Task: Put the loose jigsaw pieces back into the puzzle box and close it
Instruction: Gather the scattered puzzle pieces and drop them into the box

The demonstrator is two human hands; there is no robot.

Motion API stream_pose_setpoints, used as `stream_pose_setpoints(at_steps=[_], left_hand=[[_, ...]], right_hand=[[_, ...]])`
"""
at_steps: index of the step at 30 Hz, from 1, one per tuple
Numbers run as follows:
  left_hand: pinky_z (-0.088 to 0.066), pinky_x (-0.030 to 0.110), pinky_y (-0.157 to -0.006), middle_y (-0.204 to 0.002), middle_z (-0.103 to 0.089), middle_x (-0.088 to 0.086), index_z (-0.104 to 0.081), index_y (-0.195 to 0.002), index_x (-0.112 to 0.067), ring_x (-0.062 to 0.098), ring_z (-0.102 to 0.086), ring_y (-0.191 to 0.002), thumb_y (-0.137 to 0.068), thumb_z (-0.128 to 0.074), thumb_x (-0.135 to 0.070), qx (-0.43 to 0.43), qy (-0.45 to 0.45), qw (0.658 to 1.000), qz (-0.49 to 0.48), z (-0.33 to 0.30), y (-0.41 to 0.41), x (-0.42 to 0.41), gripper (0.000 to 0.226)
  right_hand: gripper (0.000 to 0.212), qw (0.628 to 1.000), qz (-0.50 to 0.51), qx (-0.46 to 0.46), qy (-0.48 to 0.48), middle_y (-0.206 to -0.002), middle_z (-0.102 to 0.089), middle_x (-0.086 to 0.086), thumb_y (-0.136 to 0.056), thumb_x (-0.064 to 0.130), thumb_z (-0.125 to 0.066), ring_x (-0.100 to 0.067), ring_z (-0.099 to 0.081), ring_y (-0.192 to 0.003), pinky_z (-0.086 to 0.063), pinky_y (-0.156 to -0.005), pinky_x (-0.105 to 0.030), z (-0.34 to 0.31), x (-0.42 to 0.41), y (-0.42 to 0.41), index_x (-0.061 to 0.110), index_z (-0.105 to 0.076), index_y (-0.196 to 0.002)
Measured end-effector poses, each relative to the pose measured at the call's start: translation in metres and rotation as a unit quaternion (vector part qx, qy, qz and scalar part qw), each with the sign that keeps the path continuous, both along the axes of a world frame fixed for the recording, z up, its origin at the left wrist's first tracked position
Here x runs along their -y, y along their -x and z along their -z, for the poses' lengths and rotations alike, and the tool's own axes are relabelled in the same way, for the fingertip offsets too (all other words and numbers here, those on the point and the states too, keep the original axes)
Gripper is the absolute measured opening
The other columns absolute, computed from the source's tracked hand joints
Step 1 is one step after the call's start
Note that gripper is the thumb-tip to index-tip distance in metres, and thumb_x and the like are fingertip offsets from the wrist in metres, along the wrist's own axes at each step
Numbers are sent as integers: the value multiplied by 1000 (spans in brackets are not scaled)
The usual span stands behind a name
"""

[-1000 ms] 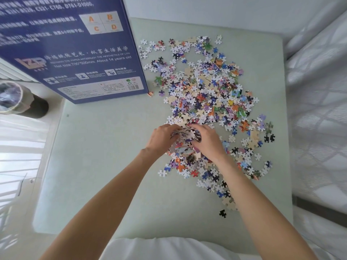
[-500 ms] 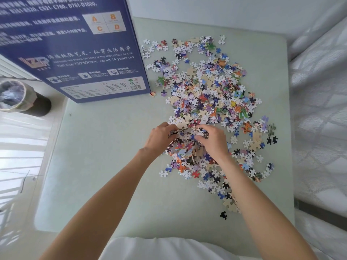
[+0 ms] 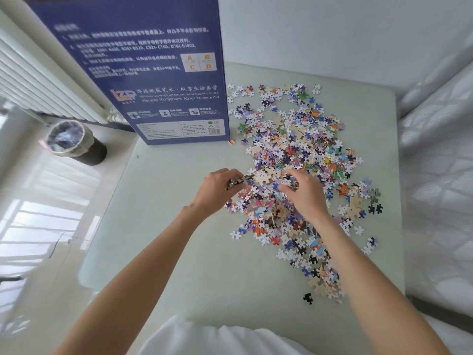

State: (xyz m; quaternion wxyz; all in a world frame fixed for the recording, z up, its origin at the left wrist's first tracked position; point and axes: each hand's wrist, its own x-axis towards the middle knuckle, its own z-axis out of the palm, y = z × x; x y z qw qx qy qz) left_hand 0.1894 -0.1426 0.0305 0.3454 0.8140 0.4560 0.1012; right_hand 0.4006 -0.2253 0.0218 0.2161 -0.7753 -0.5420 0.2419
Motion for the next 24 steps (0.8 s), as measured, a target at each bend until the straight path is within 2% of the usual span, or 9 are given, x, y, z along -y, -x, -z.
stream_pose_setpoints(at_steps=[4,6,9,11,13,15,18,21,24], left_hand=[[-49,15,-54,-90,-60,-1,-64,-102,-15,8,-61,-56,-88,-61,-31,26,-7,1000,16,-46,16,-9,21],[-50,16,-53,-91,-60,0,-65,-101,-13,8,-61,-56,-88,-62,-27,44,-36,998,22,-75,25,-22,19],[-50,18,-54,-92,-62,3,-65,-100,-11,11,-63,-55,-87,-63,-23,69,-90,993,16,-123,40,-50,18],[-54,26,-58,-94,-63,3,-66,-100,-11,14,-64,-58,-87,-63,-23,87,-139,986,15,-160,51,-73,19],[-56,32,-60,-95,-63,1,-66,-102,-13,15,-65,-60,-87,-63,-26,104,-191,976,9,-197,61,-97,20],[-56,32,-61,-94,-62,-2,-66,-101,-14,14,-65,-58,-87,-63,-27,119,-240,963,2,-229,69,-123,19],[-53,31,-63,-95,-61,1,-65,-100,-13,17,-62,-56,-87,-63,-25,121,-297,947,-3,-254,79,-165,17],[-44,30,-69,-100,-62,8,-65,-105,-11,23,-60,-71,-89,-61,-23,49,-352,935,-11,-252,84,-203,21],[-44,36,-71,-101,-62,12,-65,-103,-8,34,-61,-81,-90,-59,-22,-30,-399,916,20,-237,88,-227,20]], right_hand=[[39,999,-21,-10,-45,-110,-67,-7,-84,29,-67,6,-39,-51,-39,-60,-15,-41,-5,5,18,-59,-120],[37,997,-26,-13,-75,-107,-68,-5,-83,29,-68,6,-36,-44,-31,-47,-8,-70,-14,8,19,-61,-118],[39,991,-43,-31,-121,-106,-69,-10,-81,28,-70,-18,-48,-37,-35,-44,-8,-113,-33,16,18,-62,-118],[39,986,-56,-41,-150,-108,-69,-8,-81,29,-71,-26,-56,-40,-40,-49,-10,-143,-51,23,19,-62,-117],[33,978,-69,-83,-176,-105,-69,-5,-80,25,-72,-22,-65,-51,-50,-58,-17,-174,-70,32,20,-63,-112],[28,967,-81,-139,-199,-97,-69,-2,-79,18,-72,-17,-68,-61,-57,-64,-29,-203,-91,41,22,-63,-106],[27,953,-84,-175,-231,-94,-66,-1,-79,11,-72,-17,-69,-71,-59,-62,-34,-234,-125,51,21,-63,-103],[26,947,-84,-173,-256,-92,-66,-1,-79,10,-73,-18,-68,-72,-59,-61,-36,-252,-159,58,19,-63,-102],[26,946,-77,-150,-277,-95,-67,-6,-78,12,-74,-22,-69,-75,-59,-59,-35,-262,-191,66,18,-64,-101]])
